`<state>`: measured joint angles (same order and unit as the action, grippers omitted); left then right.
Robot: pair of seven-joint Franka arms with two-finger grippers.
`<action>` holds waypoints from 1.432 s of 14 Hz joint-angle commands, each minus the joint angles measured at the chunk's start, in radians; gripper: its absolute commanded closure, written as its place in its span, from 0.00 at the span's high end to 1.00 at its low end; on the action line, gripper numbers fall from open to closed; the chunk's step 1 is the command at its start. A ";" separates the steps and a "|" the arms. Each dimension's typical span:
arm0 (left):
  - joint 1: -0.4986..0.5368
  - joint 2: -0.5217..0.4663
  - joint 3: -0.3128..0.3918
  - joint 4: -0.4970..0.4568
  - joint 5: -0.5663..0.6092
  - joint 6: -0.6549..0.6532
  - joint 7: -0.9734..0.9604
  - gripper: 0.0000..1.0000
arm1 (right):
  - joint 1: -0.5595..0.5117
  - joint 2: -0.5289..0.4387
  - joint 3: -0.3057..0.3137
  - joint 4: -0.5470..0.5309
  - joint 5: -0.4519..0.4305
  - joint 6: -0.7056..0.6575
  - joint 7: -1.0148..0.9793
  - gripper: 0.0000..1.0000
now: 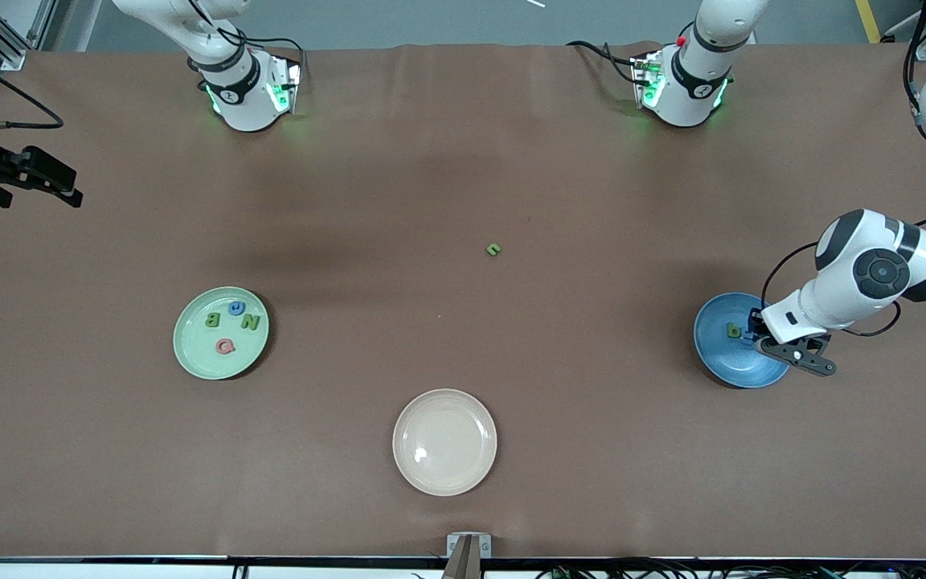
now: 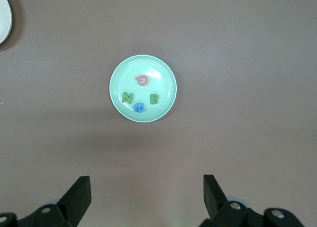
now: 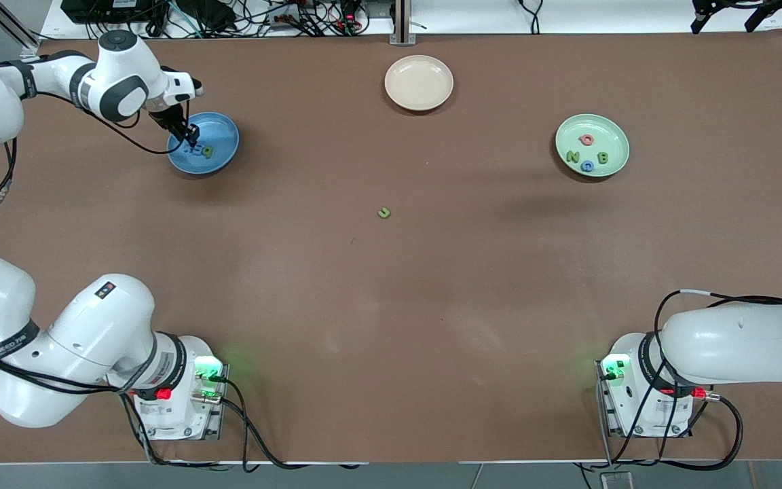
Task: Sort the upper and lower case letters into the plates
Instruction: 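Release the x on the blue plate and return the left gripper, then lower the left gripper and grasp the green u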
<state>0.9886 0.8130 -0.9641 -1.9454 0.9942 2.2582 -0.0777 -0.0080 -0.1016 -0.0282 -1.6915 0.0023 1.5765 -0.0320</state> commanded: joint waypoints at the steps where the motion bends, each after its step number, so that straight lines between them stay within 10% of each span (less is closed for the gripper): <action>1: -0.005 -0.049 -0.051 0.003 -0.009 -0.044 -0.005 1.00 | -0.006 -0.001 -0.007 0.004 0.030 -0.004 -0.008 1.00; 5: -0.004 -0.049 -0.312 0.092 -0.163 -0.385 -0.219 1.00 | -0.007 -0.001 -0.007 0.001 0.030 -0.003 -0.009 1.00; 11: -0.173 -0.049 -0.505 0.086 -0.255 -0.485 -0.774 1.00 | -0.007 -0.003 -0.007 0.003 0.031 -0.019 0.000 1.00; 20: -0.701 -0.035 -0.334 0.112 -0.243 -0.470 -1.412 1.00 | -0.004 -0.001 -0.004 0.010 0.031 -0.030 -0.014 1.00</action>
<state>0.3406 0.7841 -1.3454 -1.8628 0.7500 1.7730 -1.4526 -0.0083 -0.1011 -0.0340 -1.6848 0.0200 1.5588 -0.0322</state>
